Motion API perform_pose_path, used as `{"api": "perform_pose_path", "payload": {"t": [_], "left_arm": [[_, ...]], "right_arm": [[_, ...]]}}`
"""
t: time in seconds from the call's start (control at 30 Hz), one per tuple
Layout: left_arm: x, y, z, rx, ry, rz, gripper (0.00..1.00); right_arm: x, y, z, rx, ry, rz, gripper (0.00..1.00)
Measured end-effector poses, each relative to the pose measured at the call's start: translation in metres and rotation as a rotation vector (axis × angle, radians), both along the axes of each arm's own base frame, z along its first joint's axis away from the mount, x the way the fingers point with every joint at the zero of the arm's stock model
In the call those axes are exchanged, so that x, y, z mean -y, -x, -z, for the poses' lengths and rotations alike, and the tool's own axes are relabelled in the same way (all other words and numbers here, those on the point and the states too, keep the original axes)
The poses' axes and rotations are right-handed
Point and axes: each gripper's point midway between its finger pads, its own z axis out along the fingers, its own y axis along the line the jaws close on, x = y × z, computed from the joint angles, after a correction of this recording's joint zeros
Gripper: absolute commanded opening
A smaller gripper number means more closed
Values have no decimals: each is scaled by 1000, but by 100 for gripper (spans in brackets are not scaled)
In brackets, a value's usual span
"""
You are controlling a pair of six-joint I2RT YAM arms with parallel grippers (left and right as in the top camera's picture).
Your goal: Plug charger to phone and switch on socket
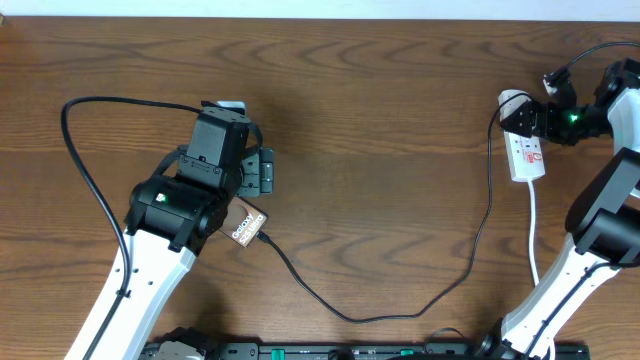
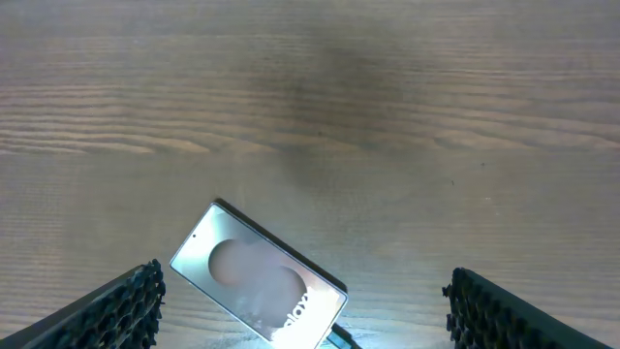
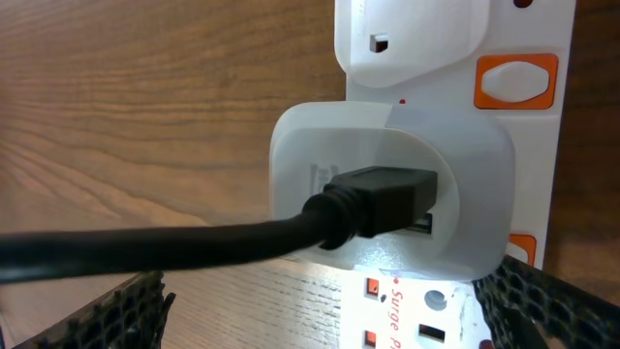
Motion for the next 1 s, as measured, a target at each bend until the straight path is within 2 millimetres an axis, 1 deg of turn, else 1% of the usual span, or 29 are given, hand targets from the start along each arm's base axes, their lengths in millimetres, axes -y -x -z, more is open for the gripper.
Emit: {"api": "perform_pose_path", "payload": {"t": [0.33,0.57,1.0], "left_arm": [[0,0,0,0,0,0,91],[0,0,0,0,0,0,91],[0,0,0,0,0,0,92]], "right_arm": [[0,0,0,2,1,0,99],[1,-5,1,16,1,14,99],[1,-5,2,13,-2,19,99]]}}
